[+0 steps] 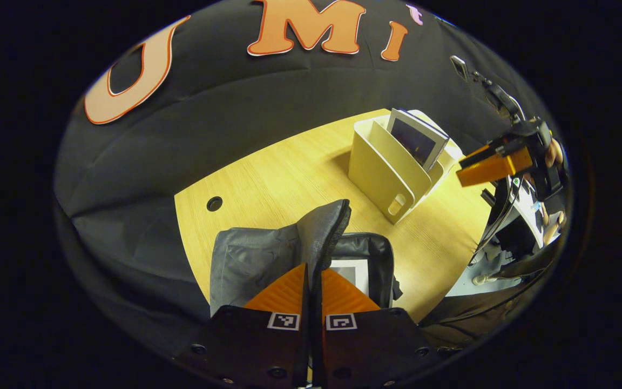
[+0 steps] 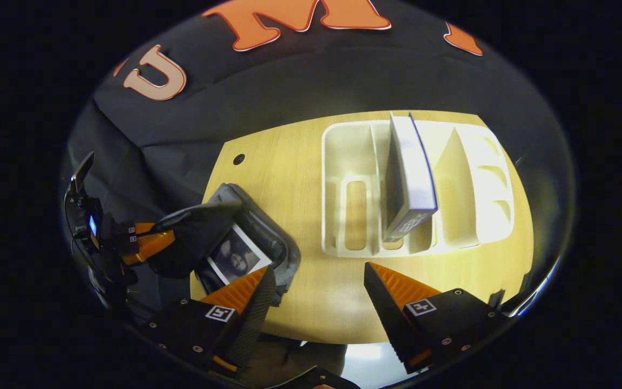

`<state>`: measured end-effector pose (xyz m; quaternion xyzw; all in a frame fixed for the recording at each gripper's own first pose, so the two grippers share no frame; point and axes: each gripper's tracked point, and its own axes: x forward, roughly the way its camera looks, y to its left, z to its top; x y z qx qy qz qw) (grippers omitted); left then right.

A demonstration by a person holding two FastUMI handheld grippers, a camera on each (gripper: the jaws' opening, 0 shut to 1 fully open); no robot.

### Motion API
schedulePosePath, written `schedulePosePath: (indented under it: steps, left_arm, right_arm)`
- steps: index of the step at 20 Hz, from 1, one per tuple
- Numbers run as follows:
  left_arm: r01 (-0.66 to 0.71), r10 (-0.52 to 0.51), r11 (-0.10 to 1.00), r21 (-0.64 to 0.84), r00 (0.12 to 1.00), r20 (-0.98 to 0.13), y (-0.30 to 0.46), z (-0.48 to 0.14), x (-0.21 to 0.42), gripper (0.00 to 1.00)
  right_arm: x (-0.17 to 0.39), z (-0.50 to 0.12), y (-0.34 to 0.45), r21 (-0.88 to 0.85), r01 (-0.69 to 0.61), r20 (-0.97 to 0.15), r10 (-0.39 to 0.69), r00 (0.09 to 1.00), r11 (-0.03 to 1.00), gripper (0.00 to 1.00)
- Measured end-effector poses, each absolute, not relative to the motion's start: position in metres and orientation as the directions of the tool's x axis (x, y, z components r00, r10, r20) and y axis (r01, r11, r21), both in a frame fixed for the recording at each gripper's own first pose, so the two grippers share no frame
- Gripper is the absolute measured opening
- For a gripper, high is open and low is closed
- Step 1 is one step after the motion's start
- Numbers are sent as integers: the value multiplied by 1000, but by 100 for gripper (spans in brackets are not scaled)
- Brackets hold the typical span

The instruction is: Open the schoolbag, grab two books from the bookshelf and put them into the schoolbag.

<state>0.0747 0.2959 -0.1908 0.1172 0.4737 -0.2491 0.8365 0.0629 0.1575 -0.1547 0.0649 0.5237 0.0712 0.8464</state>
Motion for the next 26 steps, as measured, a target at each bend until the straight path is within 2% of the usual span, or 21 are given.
schedulePosePath:
  steps: [5,10,17,21,22,23,26]
  left_arm:
    - [475,-291,878,-64,423,-858,294,-203,72,4]
    - [437,-271,897,-66,426,-863,294,-207,68,4]
    - [397,-234,917,-45,441,-866,292,-201,63,4]
    - [389,-218,921,-34,440,-871,293,-202,55,4]
    - [389,-215,921,-30,442,-871,293,-202,54,4]
    - [387,-213,921,-29,442,-871,294,-202,51,4]
    - [385,-206,923,-23,442,-873,294,-203,47,4]
  right_arm:
    - [74,-144,105,126,-51,-906,136,402,991,99]
    - [116,-137,80,103,-42,-907,111,405,994,99]
    - [165,-175,70,114,-1,-937,108,332,994,98]
    - [181,-197,60,79,33,-954,66,292,996,92]
    - [183,-202,60,75,30,-957,63,284,997,80]
    - [183,-205,59,63,29,-960,53,275,998,88]
    - [186,-216,59,29,18,-966,24,256,999,83]
